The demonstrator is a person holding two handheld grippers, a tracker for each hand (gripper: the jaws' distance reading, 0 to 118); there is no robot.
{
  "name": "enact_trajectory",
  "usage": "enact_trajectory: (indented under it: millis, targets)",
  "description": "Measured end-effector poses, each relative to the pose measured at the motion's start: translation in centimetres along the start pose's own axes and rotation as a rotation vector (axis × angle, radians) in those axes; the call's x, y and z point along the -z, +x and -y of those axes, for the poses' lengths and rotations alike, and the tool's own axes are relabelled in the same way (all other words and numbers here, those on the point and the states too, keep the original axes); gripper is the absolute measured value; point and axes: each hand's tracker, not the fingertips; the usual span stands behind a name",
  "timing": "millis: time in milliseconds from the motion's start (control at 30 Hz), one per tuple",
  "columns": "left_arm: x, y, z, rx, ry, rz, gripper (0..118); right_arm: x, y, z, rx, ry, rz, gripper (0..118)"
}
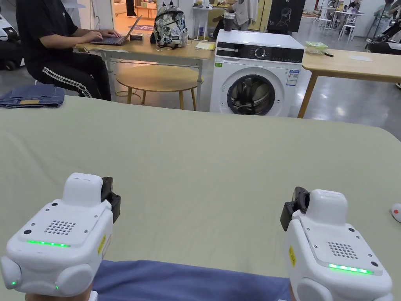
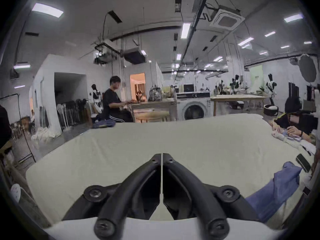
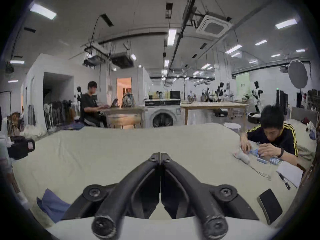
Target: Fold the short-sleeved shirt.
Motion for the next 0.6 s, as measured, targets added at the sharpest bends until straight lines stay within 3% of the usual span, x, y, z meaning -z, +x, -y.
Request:
enact_trajectory:
  millis: [233,600]
  targets:
    - [0.5,-3.3,-0.5,-0.133,-0.128,0.062,0,0.5,-0.8,-0.7,-0.005,0.007,-0.030,0]
    - [5.0,-16.9,5.8,-0.436,-0.626,0.339,0,1.5,-1.4,0.3,-0.050,-0.020,-0.059,0]
